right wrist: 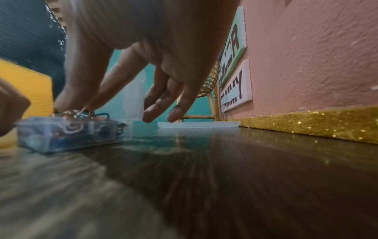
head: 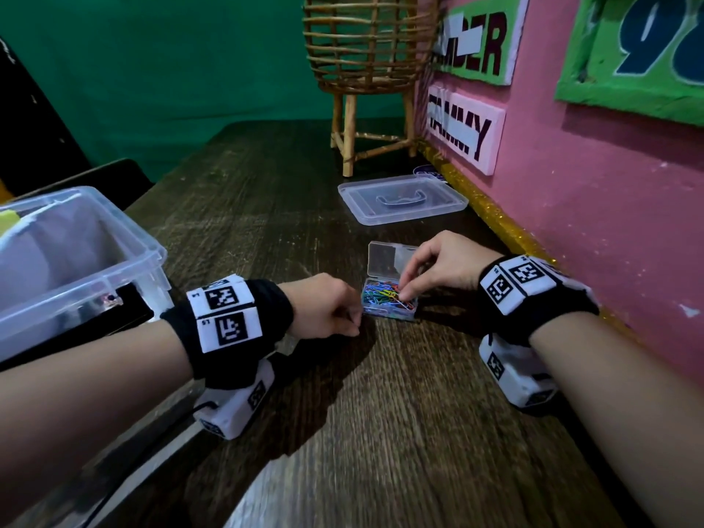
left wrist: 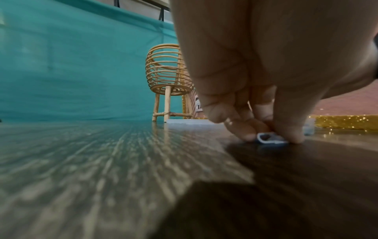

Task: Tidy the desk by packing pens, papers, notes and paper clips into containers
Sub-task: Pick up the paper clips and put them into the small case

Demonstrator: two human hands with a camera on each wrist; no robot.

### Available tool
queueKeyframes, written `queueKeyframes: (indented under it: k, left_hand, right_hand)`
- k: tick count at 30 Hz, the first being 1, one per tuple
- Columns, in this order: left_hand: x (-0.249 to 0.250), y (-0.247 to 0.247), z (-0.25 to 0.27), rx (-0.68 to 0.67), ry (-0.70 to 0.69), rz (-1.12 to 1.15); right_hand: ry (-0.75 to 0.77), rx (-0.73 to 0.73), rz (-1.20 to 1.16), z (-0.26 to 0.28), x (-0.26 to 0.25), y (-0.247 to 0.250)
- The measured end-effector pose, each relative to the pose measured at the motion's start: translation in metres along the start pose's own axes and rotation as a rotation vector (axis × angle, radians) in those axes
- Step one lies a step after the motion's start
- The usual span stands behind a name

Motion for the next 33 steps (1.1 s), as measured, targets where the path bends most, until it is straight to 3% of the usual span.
queueKeyframes:
  k: [2,5,8,11,16,21,23,28,33]
  left_hand:
    - [0.003,0.010,-0.001,0.086,-0.012,0.011]
    - [0.012,0.039,-0.002,0.335,-0.050,0.031]
    - [0.022,0.050,-0.010,0.405,-0.100,0.064]
    - [0.025,0.052,-0.019,0.409,-0.099,0.026]
    - [0.007,0.076,-0.007,0.679,0.002,0.114]
    - [0.003,0.069,-0.012,0.608,0.060,0.149]
    - [0.002,0.070,-0.010,0.604,0.086,0.132]
    - [0.002,0.049,-0.017,0.355,0.094,0.070]
    - [-0.008,0.035,-0.025,0.209,0.178,0.132]
  right_hand:
    - [-0.008,-0.009,0.010,0.000,0.001,-0.001]
    - [-0.006,-0.014,0.020,0.000,0.000,-0.002]
    - [0.002,-0.002,0.010,-0.001,0.001,-0.001]
    - [0.015,0.084,-0.012,0.000,-0.001,0.009]
    - [0.111,0.294,-0.128,0.005,-0.012,0.032]
    - [0.152,0.370,-0.253,0.001,-0.008,0.038]
    - [0.125,0.294,-0.239,-0.002,-0.007,0.029]
    - [-0.005,0.032,-0.108,-0.003,0.001,-0.001]
    - [-0.043,-0.076,-0.040,-0.003,0.005,-0.013]
Point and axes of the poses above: each hand's wrist, its own z-axis away from the middle knuckle, its own y-axis out of the back of the hand, x = y × z, the point moved 10 cm from there along -z, towards the middle knuckle, and after that the axes turned 1 degree about -y, right-handed, at the moved point
